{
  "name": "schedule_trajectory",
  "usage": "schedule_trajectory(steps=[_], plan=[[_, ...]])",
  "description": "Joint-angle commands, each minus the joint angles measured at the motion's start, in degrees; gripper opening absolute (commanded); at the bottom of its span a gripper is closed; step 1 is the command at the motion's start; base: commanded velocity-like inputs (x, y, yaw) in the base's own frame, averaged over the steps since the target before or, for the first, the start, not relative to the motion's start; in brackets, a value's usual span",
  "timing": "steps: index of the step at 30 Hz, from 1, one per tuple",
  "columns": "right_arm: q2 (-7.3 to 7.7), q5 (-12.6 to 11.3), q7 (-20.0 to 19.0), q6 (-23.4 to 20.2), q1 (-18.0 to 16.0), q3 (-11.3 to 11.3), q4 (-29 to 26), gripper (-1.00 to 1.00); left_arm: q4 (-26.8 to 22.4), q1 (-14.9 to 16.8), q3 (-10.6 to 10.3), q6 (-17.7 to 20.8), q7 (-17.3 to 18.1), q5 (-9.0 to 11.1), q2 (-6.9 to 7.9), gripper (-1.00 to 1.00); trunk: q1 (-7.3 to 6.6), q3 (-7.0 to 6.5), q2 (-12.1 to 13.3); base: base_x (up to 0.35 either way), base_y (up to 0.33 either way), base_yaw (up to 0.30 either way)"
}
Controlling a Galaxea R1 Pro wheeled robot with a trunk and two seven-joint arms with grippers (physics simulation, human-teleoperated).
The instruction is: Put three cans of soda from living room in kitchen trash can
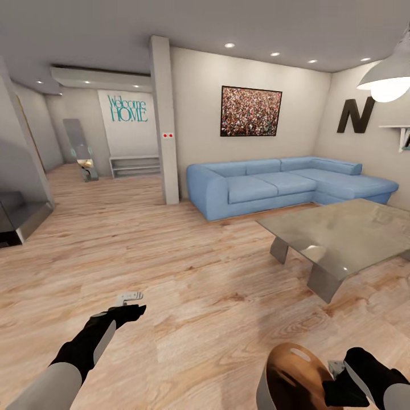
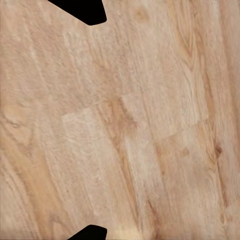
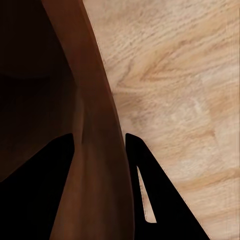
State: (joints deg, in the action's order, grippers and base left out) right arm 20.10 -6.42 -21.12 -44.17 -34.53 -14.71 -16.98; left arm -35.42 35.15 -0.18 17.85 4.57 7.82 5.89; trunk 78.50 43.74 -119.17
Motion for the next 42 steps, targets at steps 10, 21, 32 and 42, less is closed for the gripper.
schedule_trajectory(steps=[10,21,32,42], plan=[[-0.05,-1.03,0.12,-0.20,-0.01,0.37,0.02,-1.00,0.06,-0.01,0.00,0.08,0.07,0.00,0.00,1.00,0.00,-0.45,0.00,-0.022,0.192,-0.139],[-0.04,-1.05,0.03,-0.18,-0.01,0.38,0.02,-1.00,0.09,-0.03,0.00,0.08,0.03,-0.06,0.00,1.00,0.00,-1.15,0.00,-0.205,0.241,-0.192],[-0.03,-1.01,0.00,-0.20,-0.01,0.38,0.02,-1.00,0.09,-0.04,-0.07,-0.01,0.00,-0.07,0.00,1.00,0.00,-1.61,0.00,-0.214,0.198,-0.136],[-0.06,-0.97,0.20,-0.13,-0.01,0.38,0.02,-1.00,0.09,-0.02,-0.97,-0.09,0.00,-0.09,0.00,1.00,0.00,-1.62,0.00,-0.008,0.007,-0.044]])
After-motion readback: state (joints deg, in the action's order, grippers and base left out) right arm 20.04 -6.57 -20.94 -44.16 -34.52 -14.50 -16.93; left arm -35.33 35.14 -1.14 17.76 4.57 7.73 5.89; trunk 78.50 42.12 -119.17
